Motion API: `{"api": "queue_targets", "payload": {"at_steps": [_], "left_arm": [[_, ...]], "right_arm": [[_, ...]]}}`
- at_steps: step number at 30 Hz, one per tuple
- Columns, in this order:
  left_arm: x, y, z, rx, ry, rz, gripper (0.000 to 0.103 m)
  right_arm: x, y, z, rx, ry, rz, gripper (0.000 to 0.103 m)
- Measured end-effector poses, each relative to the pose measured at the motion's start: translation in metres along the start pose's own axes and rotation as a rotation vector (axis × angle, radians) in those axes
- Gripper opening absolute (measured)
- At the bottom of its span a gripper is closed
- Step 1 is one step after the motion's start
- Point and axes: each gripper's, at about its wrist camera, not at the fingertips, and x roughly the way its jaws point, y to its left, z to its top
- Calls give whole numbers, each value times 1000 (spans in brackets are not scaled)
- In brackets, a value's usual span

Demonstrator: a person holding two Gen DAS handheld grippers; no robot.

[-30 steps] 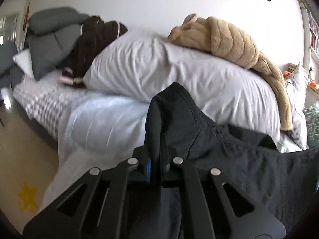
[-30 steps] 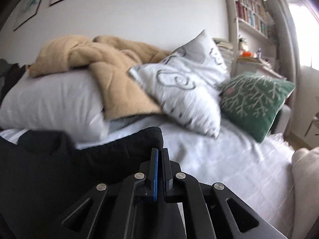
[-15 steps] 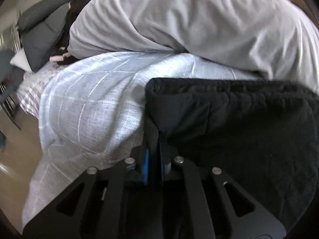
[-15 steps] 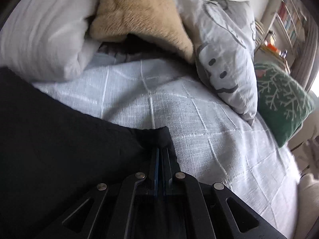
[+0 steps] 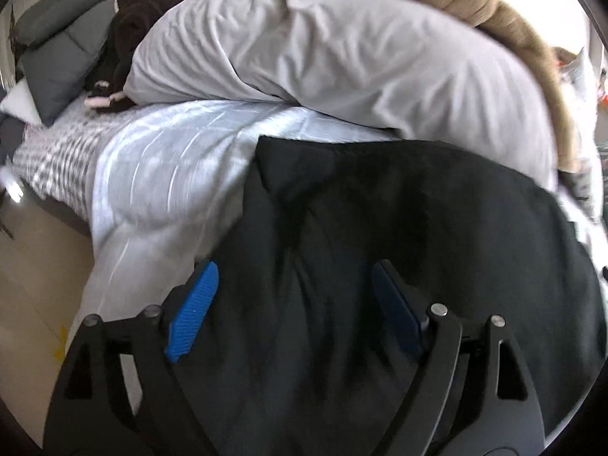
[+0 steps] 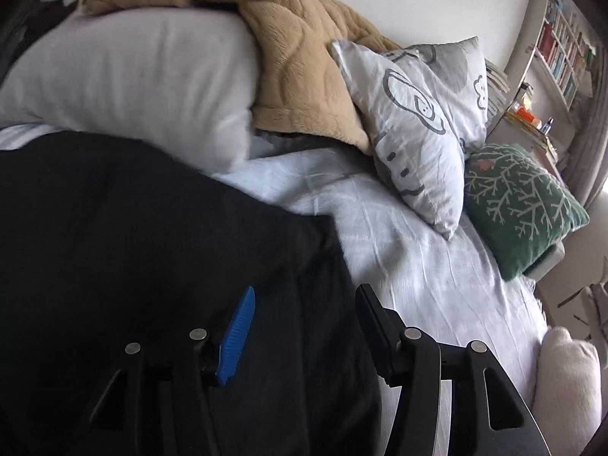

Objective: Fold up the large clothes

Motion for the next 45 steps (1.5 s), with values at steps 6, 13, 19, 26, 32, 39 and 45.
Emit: {"api": "queue_targets", "payload": {"at_steps": [6, 13, 19, 26, 32, 39, 45], "left_arm": [[-75, 4, -44, -22, 53, -67, 87], [-136, 19, -88, -129, 92, -80, 99], [-136, 35, -124, -191, 113, -119, 100], [-103, 88, -135, -482, 97, -147, 100], [-46, 100, -146, -650, 195, -295, 99], [-5, 96, -159, -787, 223, -425, 78], [6, 107, -169, -968, 120, -443, 56]], "right_arm": [[-89, 4, -39, 42, -12, 95, 76], [-147, -11, -83, 216, 28, 214, 84], [-160, -5, -122, 194, 75, 260, 85], [-109, -34, -159, 465, 272, 504, 87], [-65, -60, -170, 663, 350, 509, 87], [-30, -63, -179, 772, 344, 498, 87], [-19, -72, -185, 942, 269, 537, 79]]}}
